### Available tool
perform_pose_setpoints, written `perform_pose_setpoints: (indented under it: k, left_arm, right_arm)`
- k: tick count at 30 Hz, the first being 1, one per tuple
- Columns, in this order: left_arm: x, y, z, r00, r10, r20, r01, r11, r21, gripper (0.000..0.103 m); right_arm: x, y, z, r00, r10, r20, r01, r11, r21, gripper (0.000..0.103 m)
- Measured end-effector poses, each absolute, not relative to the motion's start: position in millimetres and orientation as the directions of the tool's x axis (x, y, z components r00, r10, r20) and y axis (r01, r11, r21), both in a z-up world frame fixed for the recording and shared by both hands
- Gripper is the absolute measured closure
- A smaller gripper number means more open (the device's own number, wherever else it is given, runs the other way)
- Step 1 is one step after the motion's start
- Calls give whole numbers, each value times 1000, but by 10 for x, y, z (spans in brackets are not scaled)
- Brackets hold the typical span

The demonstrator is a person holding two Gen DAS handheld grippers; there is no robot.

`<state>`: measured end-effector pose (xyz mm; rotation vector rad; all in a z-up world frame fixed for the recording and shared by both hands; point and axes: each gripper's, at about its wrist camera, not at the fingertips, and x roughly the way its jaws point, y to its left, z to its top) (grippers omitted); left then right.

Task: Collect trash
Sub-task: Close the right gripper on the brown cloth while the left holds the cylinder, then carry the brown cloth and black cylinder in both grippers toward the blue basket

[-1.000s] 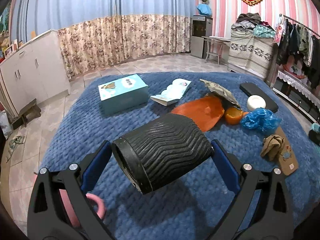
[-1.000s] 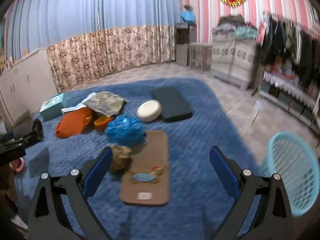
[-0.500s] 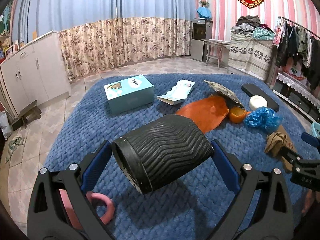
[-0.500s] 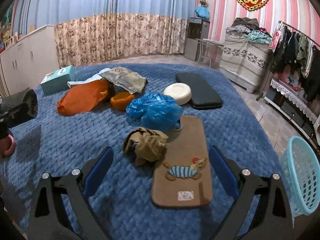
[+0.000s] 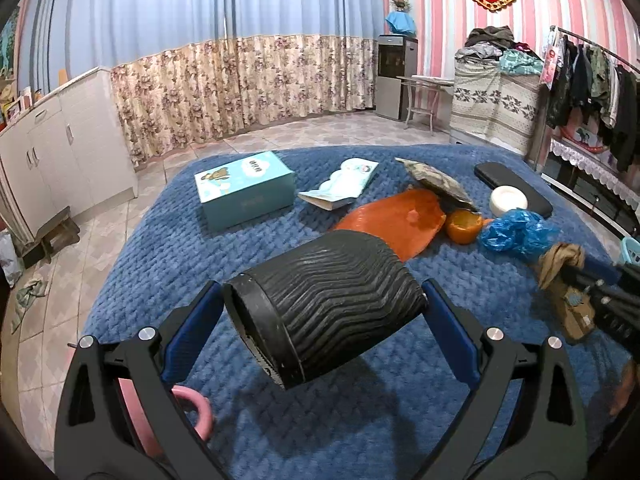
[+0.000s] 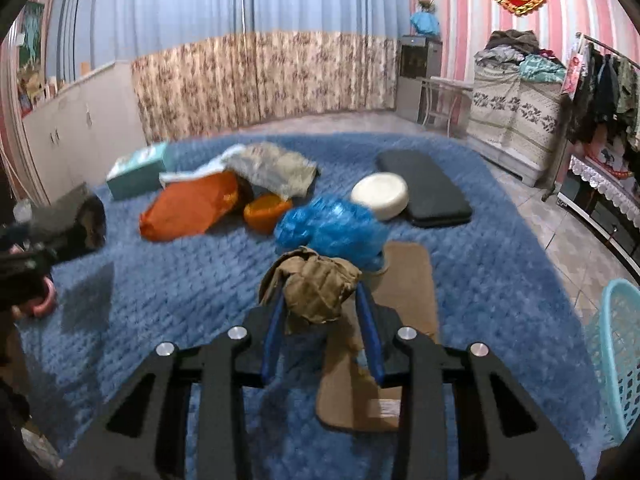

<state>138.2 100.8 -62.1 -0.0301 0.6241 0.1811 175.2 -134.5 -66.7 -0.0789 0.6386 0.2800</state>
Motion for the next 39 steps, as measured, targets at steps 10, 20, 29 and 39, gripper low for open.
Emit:
perform_pose_setpoints:
  k: [10,20,29,39]
  left_arm:
    - [1513,406,-395,828,61,-557,-68,998,8,8]
    - [1651,-355,-274,847,-24,-531,48,998,31,8]
    - [1684,-1186,-176,853,-125,-507,183,981,67,8]
    - [1777,-2016,-240,831,-242,-500,304,952,45,8]
  right_arm:
    - [1597,-2338,-213,846,104,-522,-132,991,-17,68]
    - [1370,-3512,-103,864,-69,-498,75,997,-8,68]
    - [1262,-4161,-61,856,-188,-483,209,978,-10,68]
    - [1249,-4640,-182,830,-250,-499,292,956,7,68]
